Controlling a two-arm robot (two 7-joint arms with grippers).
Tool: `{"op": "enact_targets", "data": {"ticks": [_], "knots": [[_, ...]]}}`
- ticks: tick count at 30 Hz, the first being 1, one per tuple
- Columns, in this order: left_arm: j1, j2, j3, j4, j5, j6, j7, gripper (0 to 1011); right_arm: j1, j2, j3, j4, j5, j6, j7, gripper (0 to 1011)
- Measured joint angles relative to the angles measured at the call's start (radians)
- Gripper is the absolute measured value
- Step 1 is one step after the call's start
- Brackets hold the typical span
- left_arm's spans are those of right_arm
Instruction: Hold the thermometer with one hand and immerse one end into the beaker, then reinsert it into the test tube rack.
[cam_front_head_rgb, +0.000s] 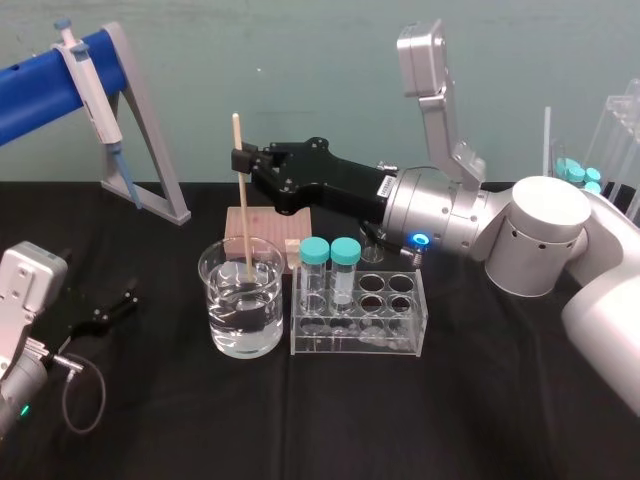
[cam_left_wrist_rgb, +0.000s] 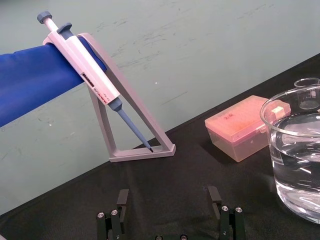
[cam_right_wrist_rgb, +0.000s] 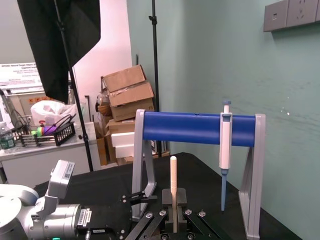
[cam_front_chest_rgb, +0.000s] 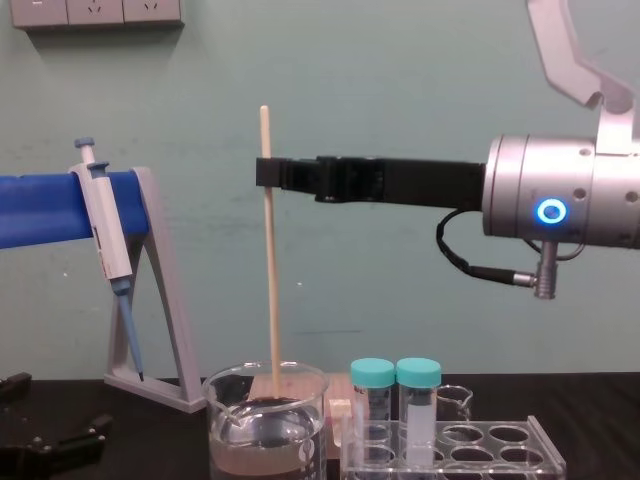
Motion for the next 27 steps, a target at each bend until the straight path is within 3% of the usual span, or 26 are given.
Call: {"op": "enact_targets", "data": {"ticks": [16, 27], "knots": [[0.0, 0.0, 0.0, 0.0, 0.0, 0.0, 0.0, 1004, 0.037, -0.061, -0.018, 0.107, -0.033, -0.005, -0.038, 46], [0.0, 0.0, 0.0, 0.0, 0.0, 0.0, 0.0, 1004, 0.056, -0.102, -0.023, 0.185, -0.07, -0.045, -0.033, 46]]}}
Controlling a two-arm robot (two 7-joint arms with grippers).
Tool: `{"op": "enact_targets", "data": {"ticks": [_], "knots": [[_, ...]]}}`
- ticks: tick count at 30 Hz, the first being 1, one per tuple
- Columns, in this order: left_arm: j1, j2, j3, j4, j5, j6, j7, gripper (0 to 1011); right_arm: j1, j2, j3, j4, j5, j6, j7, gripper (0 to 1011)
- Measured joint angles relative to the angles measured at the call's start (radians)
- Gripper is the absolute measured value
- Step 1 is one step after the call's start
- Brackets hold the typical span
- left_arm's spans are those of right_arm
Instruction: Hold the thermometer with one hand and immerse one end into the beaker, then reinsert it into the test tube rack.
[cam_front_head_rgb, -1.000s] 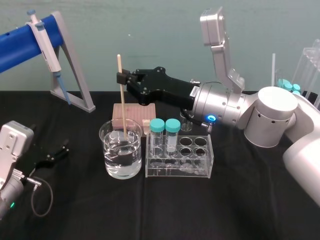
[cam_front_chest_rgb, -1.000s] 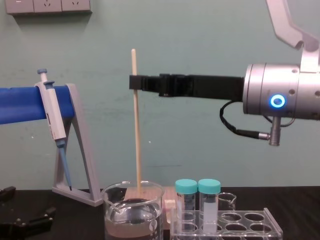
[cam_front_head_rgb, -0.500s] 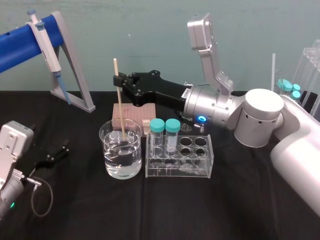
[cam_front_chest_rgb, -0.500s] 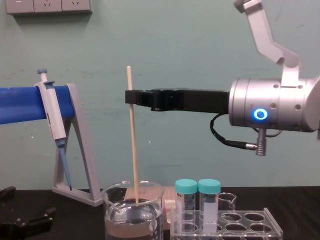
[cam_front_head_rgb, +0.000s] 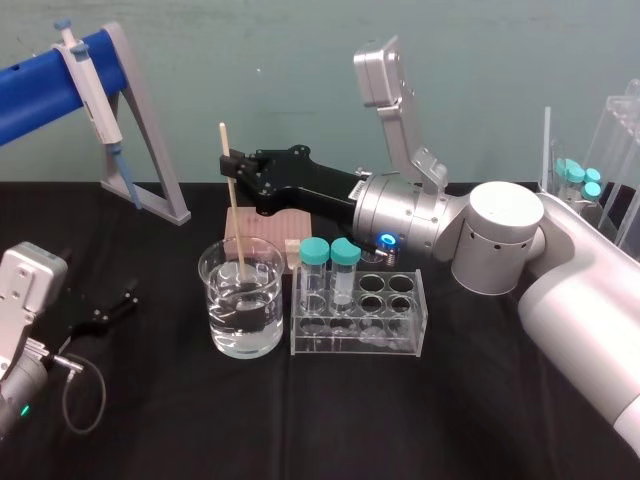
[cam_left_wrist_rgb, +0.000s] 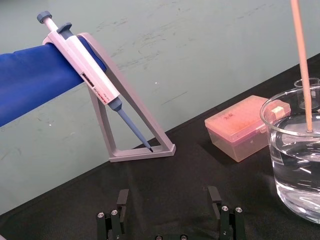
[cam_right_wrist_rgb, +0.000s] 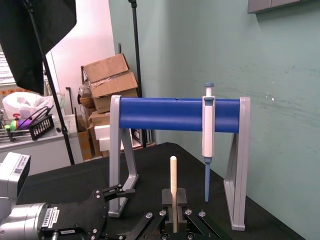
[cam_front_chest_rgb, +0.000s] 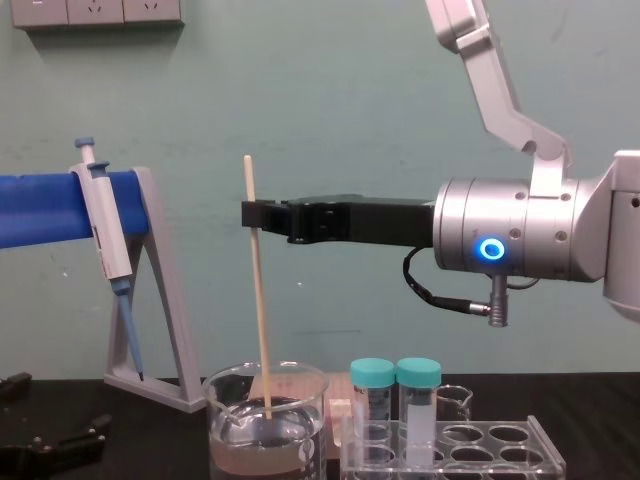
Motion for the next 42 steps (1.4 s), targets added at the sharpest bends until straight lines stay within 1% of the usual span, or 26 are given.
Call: {"op": "enact_targets", "data": {"ticks": [8, 18, 42], "knots": [[0.0, 0.0, 0.0, 0.0, 0.0, 0.0, 0.0, 1004, 0.003, -0.018, 0.006, 0.033, -0.015, -0.02, 0.019, 46], [0.0, 0.0, 0.0, 0.0, 0.0, 0.0, 0.0, 1004, 0.0, -0.029, 0.013, 0.055, -0.024, -0.02, 0.027, 46], [0.0, 0.0, 0.0, 0.0, 0.0, 0.0, 0.0, 1003, -0.016, -0.029, 0.019, 0.067, -0.041, -0.02, 0.039, 46]]}}
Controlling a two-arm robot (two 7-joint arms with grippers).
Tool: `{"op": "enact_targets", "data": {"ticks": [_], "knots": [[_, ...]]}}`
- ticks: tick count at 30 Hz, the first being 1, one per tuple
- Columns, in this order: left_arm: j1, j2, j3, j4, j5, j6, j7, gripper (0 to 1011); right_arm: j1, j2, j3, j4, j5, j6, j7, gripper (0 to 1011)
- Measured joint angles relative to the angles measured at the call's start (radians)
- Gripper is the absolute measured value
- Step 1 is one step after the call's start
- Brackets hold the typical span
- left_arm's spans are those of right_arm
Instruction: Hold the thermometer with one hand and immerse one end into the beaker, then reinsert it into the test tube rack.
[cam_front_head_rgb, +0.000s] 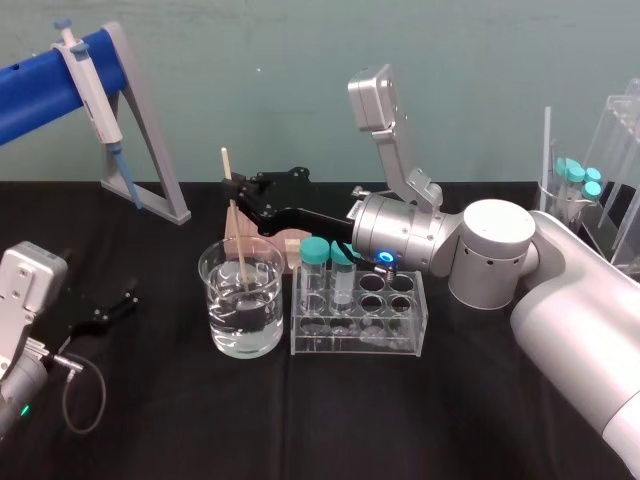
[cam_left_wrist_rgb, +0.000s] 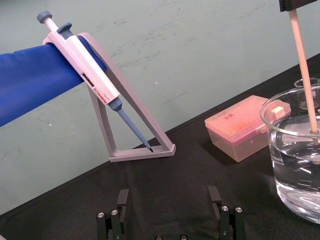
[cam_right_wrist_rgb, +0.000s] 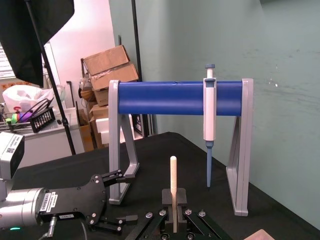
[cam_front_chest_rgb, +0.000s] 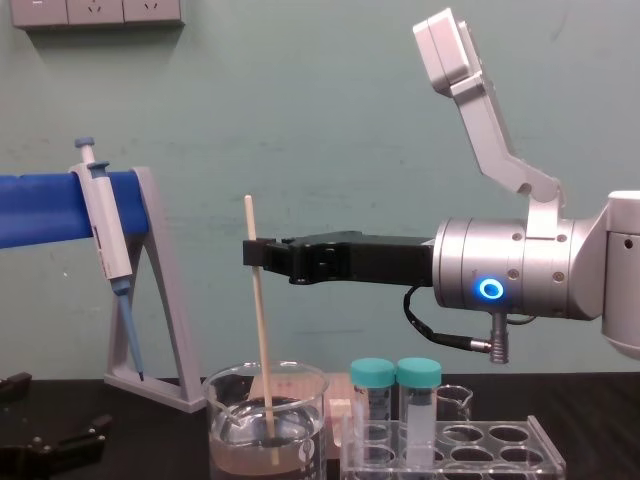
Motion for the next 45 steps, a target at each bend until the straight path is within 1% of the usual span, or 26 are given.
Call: {"op": "enact_targets", "data": {"ticks": [45], "knots": [[0.0, 0.0, 0.0, 0.0, 0.0, 0.0, 0.0, 1004, 0.001, 0.0, 0.0, -0.001, 0.002, 0.0, 0.0, 46]]}}
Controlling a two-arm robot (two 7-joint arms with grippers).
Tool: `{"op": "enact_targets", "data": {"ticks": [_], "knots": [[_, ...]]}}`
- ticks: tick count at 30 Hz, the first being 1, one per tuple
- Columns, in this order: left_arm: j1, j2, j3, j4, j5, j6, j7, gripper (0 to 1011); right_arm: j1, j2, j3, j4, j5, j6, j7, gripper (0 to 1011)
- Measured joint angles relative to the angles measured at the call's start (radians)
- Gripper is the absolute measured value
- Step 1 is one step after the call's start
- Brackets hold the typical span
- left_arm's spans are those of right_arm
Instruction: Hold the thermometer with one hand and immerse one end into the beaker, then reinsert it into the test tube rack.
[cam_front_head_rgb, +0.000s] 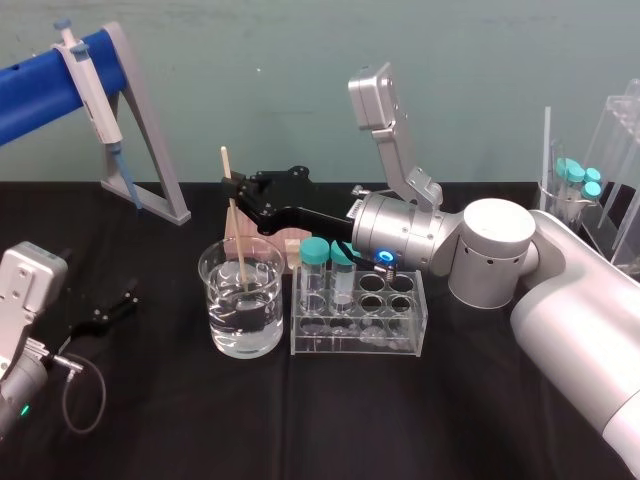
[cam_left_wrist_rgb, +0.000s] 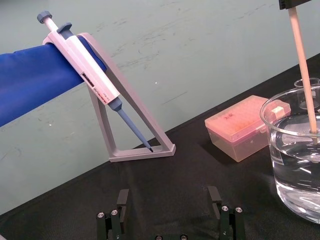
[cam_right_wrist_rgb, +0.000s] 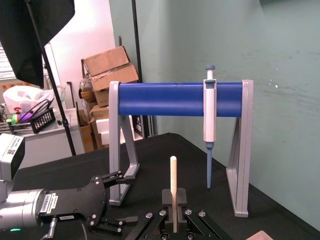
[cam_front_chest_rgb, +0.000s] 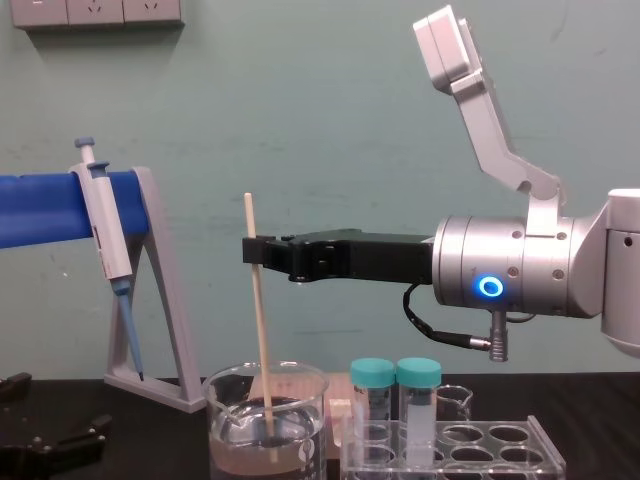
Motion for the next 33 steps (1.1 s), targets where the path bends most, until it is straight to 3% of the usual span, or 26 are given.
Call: {"op": "enact_targets", "data": {"ticks": [33], "knots": [[0.0, 0.0, 0.0, 0.0, 0.0, 0.0, 0.0, 1004, 0.0, 0.0, 0.0, 0.0, 0.0, 0.0, 0.0, 46]]}}
